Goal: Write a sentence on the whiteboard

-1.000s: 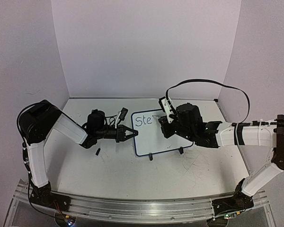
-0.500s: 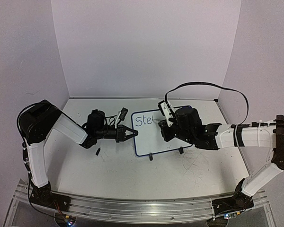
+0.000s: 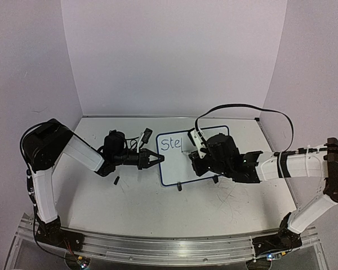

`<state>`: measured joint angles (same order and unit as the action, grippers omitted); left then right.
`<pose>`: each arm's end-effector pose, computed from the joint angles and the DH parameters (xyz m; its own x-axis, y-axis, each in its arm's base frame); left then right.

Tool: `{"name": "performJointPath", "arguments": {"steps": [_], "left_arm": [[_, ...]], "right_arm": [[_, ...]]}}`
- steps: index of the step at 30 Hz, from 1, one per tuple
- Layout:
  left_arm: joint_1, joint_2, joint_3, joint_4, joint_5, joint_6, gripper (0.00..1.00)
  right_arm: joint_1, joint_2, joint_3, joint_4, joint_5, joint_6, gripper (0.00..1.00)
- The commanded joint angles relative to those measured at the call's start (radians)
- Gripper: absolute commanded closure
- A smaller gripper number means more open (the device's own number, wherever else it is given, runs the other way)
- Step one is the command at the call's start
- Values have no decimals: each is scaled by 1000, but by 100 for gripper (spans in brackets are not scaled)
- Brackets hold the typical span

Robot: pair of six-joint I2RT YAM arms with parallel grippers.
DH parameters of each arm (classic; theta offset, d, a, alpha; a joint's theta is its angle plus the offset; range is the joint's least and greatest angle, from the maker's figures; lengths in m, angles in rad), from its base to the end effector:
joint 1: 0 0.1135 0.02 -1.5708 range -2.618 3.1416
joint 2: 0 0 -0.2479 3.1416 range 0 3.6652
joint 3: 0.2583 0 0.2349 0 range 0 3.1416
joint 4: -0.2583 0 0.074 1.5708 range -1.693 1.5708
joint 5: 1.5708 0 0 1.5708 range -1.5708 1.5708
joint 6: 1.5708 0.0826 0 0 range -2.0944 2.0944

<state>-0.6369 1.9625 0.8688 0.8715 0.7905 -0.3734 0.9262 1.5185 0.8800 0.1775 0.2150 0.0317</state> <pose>0.2875 -0.2857 0.1393 -0.5209 0.0661 -0.8511 0.8438 0.1905 -0.5016 0.2326 0.2801 0.2051 -0.2883 -0.3319 -0.8982 -0.6573 0.7507 -0.0665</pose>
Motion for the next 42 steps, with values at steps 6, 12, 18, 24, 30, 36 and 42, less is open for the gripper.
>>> {"name": "performJointPath", "arguments": {"steps": [6,12,18,24,30,36,42], "left_arm": [[0,-22,-4,-57,-7,14,100],[0,-32,-6,-61,-5,14,100],[0,-33,-2,-66,-1,17,100],[0,-30,3,-72,0,21,100],[0,-30,1,-72,0,23,100],[0,-30,2,-76,0,27,100],[0,-33,2,-78,-2,29,100]], "right_arm": [[3,-55,24,38,-12,13,100],[-23,-99,44,75,-55,11,100],[-42,-55,62,91,-46,5,100],[-43,-26,83,93,-38,-10,100],[-43,-9,86,93,-31,-8,100],[-43,2,90,87,-6,-6,100],[-43,13,96,82,11,-2,100]]}}
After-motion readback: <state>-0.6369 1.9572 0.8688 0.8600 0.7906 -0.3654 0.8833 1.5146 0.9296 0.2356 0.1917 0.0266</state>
